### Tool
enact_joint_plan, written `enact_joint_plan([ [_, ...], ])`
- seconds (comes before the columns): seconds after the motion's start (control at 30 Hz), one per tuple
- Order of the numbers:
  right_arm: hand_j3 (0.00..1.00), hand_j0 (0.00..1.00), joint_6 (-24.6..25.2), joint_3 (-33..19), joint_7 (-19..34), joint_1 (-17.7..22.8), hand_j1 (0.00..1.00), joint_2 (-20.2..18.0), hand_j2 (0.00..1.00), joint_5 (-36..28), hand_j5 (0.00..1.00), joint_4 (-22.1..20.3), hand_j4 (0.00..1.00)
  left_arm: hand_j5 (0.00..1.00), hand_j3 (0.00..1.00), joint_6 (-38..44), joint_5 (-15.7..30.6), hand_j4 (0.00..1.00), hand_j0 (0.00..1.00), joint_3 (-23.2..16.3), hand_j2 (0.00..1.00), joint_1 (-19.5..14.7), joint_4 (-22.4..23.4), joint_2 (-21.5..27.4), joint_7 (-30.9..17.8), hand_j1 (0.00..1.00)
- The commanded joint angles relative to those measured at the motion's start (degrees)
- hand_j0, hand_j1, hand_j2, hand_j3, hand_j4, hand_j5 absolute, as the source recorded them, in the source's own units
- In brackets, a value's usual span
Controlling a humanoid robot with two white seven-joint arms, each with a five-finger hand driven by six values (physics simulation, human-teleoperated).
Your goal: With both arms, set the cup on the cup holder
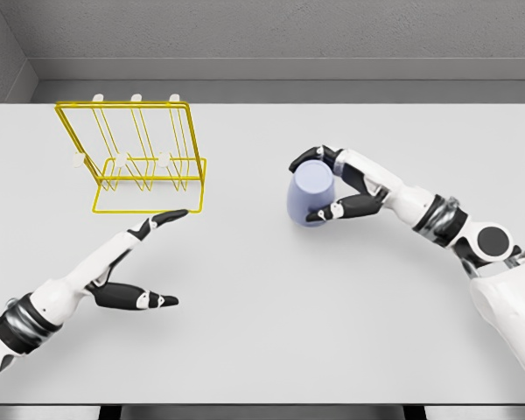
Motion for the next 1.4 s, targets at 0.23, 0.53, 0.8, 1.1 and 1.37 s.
enact_joint_plan([
  [0.23,0.51,0.51,0.2,3.8,0.0,-2.0,0.51,1.6,0.51,-0.4,0.51,0.3,0.51,1.0,1.0,0.0,1.9,1.0,1.0,-0.1,1.0,0.0,0.0,0.0,0.6,1.0],
  [0.53,0.51,0.51,0.9,6.5,0.0,-2.7,0.51,2.9,0.51,-0.4,0.51,0.4,0.51,1.0,1.0,0.0,4.7,1.0,1.0,-0.4,1.0,1.7,0.0,-0.2,3.3,1.0],
  [0.8,0.51,0.51,0.9,8.4,0.0,-2.6,0.51,2.9,0.51,-0.4,0.51,0.3,0.51,1.0,1.0,0.0,6.5,1.0,1.0,0.0,1.0,2.5,0.0,-0.1,3.3,1.0],
  [1.1,0.58,0.58,0.5,9.9,0.0,-2.3,0.58,2.9,0.58,-0.4,0.58,1.5,0.58,1.0,1.0,0.0,7.5,1.0,1.0,-0.5,1.0,2.7,0.0,-0.3,3.3,1.0],
  [1.37,0.96,0.96,0.2,10.5,0.0,-2.6,0.96,3.0,0.96,0.1,0.96,4.1,0.96,1.0,1.0,0.0,7.4,1.0,1.0,-0.5,1.0,2.7,0.0,-0.4,3.2,1.0],
])
